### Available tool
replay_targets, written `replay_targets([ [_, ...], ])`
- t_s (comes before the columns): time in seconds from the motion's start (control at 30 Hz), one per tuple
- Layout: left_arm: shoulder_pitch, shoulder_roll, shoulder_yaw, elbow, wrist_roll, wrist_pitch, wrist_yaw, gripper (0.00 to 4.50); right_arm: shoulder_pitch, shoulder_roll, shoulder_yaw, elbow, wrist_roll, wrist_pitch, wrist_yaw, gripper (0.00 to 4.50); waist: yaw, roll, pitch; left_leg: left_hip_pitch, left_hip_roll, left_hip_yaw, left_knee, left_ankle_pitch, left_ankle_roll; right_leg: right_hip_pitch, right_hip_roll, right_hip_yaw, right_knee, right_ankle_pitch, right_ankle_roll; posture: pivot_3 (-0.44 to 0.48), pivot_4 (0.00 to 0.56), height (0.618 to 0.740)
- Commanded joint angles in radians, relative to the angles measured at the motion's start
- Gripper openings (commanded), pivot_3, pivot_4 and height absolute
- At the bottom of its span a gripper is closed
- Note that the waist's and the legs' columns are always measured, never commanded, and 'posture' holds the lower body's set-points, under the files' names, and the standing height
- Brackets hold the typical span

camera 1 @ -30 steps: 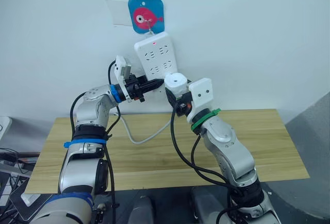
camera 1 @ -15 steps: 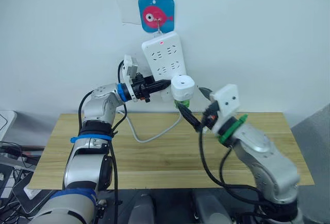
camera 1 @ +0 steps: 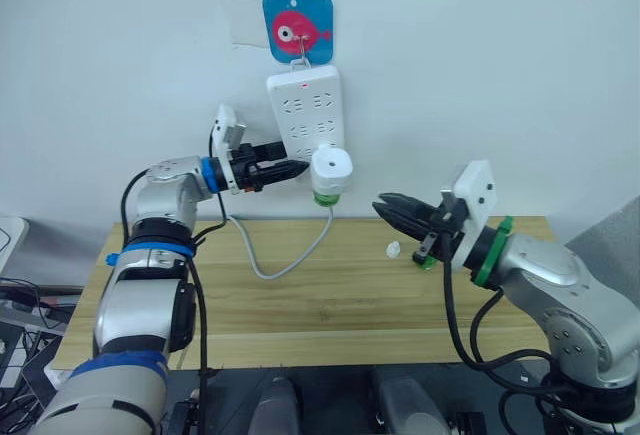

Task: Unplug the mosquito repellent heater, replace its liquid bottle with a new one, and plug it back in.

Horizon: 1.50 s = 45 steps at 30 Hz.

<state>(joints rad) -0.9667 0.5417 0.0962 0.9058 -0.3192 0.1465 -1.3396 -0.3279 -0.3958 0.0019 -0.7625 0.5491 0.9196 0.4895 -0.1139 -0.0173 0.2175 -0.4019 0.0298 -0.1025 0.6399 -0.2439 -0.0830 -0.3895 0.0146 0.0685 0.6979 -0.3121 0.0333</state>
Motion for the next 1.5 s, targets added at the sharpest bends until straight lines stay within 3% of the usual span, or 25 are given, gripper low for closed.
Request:
replay_targets([
  [0.03,0.051,0.091,0.047,-0.047,-0.010,0.003,-0.013,4.15,-0.031,0.034,0.065,0.036,-0.014,-0.071,-0.006,0.00,0.000,0.000,0.000,0.000,0.000,0.000,-0.001,0.000,0.000,0.000,0.000,0.000,0.000,0.000,0.000,-0.031,0.191,0.740],
  [0.07,0.066,0.104,0.049,-0.059,-0.013,0.008,-0.019,4.45,-0.035,0.039,0.077,0.048,-0.019,-0.083,-0.005,0.00,0.001,0.000,0.000,0.000,0.000,0.000,-0.001,0.000,0.000,0.000,0.000,0.000,0.000,0.000,0.000,-0.025,0.191,0.740],
  [0.23,0.223,0.175,0.085,-0.348,-0.096,0.138,-0.044,4.45,-0.066,0.067,0.151,0.144,-0.065,-0.162,0.005,0.00,0.027,0.000,0.000,0.000,0.000,-0.001,-0.002,0.000,0.000,-0.001,-0.001,-0.001,-0.001,0.000,-0.001,0.050,0.186,0.740],
  [0.4,0.457,0.142,0.102,-0.791,-0.205,0.244,0.046,4.45,-0.104,0.111,0.202,0.225,-0.111,-0.211,-0.013,0.00,0.067,0.000,0.000,0.000,0.000,-0.002,-0.003,0.000,-0.001,0.000,-0.004,-0.002,-0.001,-0.001,-0.002,0.087,0.177,0.740],
  [0.57,0.554,0.109,0.113,-0.973,-0.253,0.283,0.142,4.45,-0.109,0.112,0.219,0.242,-0.142,-0.226,-0.020,0.00,0.095,-0.001,0.000,0.000,0.000,-0.004,-0.003,0.001,-0.001,0.000,-0.004,-0.005,-0.001,-0.001,-0.002,0.096,0.171,0.740],
  [1.5,0.520,0.111,0.062,-0.939,-0.280,0.287,0.134,4.45,-0.102,0.099,0.190,0.283,-0.239,-0.263,-0.074,0.00,0.082,-0.001,0.000,0.000,-0.001,-0.003,-0.003,0.001,-0.002,0.000,-0.004,-0.005,0.000,-0.001,-0.003,0.043,0.180,0.740],
])
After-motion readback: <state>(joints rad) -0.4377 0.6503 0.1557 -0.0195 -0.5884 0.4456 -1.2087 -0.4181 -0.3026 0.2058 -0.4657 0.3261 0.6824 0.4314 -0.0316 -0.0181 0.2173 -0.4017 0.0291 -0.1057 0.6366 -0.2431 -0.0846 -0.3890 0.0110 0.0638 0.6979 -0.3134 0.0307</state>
